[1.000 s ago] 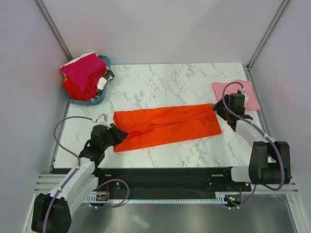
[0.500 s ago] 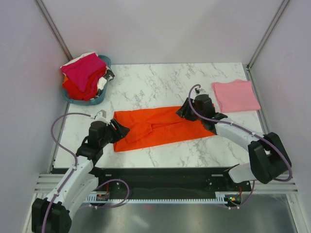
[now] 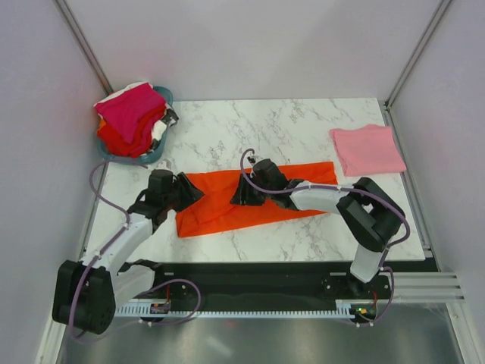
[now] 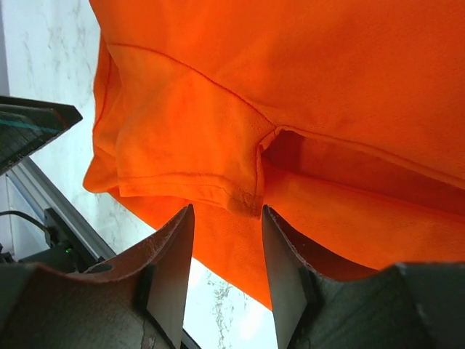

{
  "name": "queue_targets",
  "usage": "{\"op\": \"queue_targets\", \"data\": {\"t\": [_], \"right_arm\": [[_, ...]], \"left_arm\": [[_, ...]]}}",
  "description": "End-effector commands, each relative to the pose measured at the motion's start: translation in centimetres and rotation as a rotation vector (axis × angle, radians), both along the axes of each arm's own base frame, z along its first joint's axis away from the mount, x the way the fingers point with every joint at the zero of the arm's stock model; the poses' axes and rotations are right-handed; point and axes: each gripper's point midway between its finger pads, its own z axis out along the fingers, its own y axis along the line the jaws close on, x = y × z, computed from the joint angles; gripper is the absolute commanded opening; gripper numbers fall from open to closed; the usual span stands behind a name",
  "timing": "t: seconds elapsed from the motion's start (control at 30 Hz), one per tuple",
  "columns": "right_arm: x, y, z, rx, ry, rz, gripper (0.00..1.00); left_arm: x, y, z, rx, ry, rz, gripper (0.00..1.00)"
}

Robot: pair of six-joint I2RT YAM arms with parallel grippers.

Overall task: Fold and stack the t-shirts
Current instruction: Fold the tshirt

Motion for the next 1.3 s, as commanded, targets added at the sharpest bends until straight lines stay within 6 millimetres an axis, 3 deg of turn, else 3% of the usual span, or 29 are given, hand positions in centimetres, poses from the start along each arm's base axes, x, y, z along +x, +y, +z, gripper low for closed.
{"op": "queue_targets", "data": {"t": [0.0, 0.13, 0.33, 0.6, 0.7, 0.77, 0.83, 0.97, 1.07, 1.17, 1.2, 1.27], "right_arm": [[0.6, 2.2, 0.6, 0.043, -0.023, 0.023, 0.50], [0.4, 2.4, -0.5, 0.026, -0.008, 0.033, 0.46], [-0.3, 1.6, -2.4, -0.015, 0.021, 0.033, 0.21], [-0.8, 0.2, -5.1, -0.073, 0.070, 0.017, 0.17], [-0.7, -0.2, -4.9, -0.083, 0.061, 0.007, 0.22], [-0.7, -0.5, -4.6, -0.091, 0.053, 0.007, 0.38], [-0.5, -0.5, -3.5, -0.083, 0.024, 0.007, 0.45], [0.0, -1.7, -1.6, -0.116, -0.034, -0.008, 0.46], [0.2, -3.3, 0.2, -0.140, -0.092, -0.034, 0.46], [0.0, -5.6, 0.7, -0.186, -0.119, -0.061, 0.45], [0.3, -6.6, 0.7, -0.203, -0.127, -0.080, 0.42], [0.5, -9.2, 0.5, -0.288, -0.141, -0.130, 0.36]], "left_arm": [[1.1, -0.4, 0.7, -0.038, 0.003, 0.031, 0.58], [0.5, -1.1, -1.0, -0.061, 0.051, 0.008, 0.57], [-1.1, -0.9, -4.5, -0.061, 0.171, 0.048, 0.53], [-2.9, -0.6, -6.5, -0.032, 0.221, 0.078, 0.52], [-3.1, -0.6, -6.5, -0.018, 0.218, 0.078, 0.52], [-3.1, -0.4, -6.4, -0.007, 0.213, 0.081, 0.53], [-2.6, -0.1, -5.8, 0.020, 0.189, 0.080, 0.52], [-1.5, 0.4, -3.4, 0.062, 0.115, 0.074, 0.52], [-0.9, 0.7, -1.1, 0.084, 0.033, 0.057, 0.52], [-0.8, 1.3, 0.4, 0.107, -0.037, 0.055, 0.51], [-0.7, 1.5, 1.1, 0.112, -0.066, 0.063, 0.49], [-0.7, 1.5, 1.6, 0.109, -0.086, 0.057, 0.28]]}}
